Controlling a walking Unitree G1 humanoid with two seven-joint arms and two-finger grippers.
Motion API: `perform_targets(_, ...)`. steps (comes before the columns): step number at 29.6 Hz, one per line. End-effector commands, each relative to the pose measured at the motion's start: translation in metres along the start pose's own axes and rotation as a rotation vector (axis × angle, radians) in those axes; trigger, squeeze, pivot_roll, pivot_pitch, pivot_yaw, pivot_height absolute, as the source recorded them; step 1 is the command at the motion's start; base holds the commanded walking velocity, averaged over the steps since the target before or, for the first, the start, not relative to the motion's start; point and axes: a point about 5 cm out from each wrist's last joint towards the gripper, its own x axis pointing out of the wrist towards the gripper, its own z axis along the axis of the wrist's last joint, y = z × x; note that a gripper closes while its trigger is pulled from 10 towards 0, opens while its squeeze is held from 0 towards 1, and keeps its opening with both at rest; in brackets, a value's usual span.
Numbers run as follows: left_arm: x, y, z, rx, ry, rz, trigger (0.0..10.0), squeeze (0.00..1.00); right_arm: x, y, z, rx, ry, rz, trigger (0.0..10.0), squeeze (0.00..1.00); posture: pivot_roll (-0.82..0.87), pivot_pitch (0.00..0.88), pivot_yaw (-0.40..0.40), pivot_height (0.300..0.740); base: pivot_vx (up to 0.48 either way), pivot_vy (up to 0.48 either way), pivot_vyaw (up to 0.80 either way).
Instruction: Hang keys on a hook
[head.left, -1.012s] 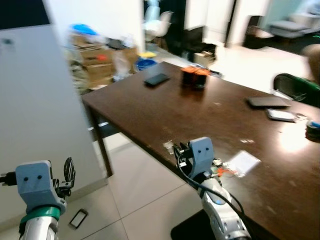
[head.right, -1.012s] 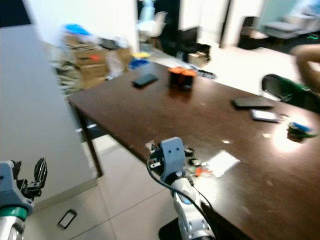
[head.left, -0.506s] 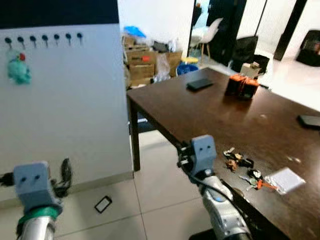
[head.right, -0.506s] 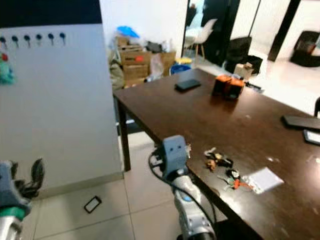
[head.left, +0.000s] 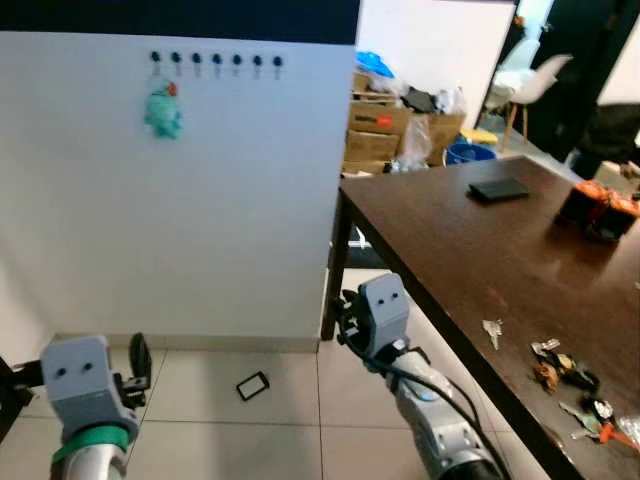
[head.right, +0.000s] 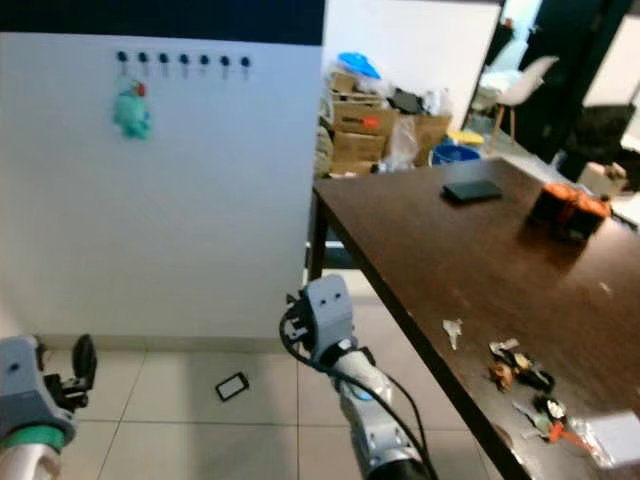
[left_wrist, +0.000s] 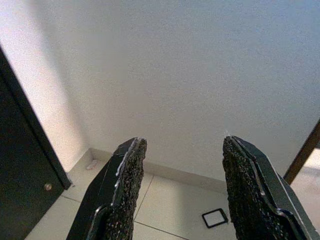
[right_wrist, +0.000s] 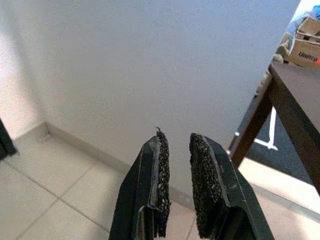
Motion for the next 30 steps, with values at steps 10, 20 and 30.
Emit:
perform_targets(10, -0.0022, -0.0056, -0.0066, 0.018, 0.017, -0.01, 10.0, 0.0, -0.0043, 0.0015, -0.0094, 0.014, 0.044, 0.004, 10.0, 0.0, -0.14, 0.004, 0.003, 0.74, 0.0, 0.0, 0.8)
perform_targets(20, -0.001, -0.0062, -0.0062, 0.02, 0.016, -0.026, 10.0, 0.0, -0.0071, 0.0017, -0.0127, 0.03, 0.053, -0.012, 10.0, 0.0, -0.14, 0.003, 0.015, 0.74, 0.0, 0.0, 0.8)
perform_targets(30, -0.0027, -0.0056, -0.0059, 0.018, 0.031, -0.025, 10.0, 0.0, -0.0053, 0.0014, -0.0153, 0.057, 0.069, -0.023, 10.0, 0.0, -0.11, 0.014, 0.011, 0.74, 0.0, 0.0, 0.8)
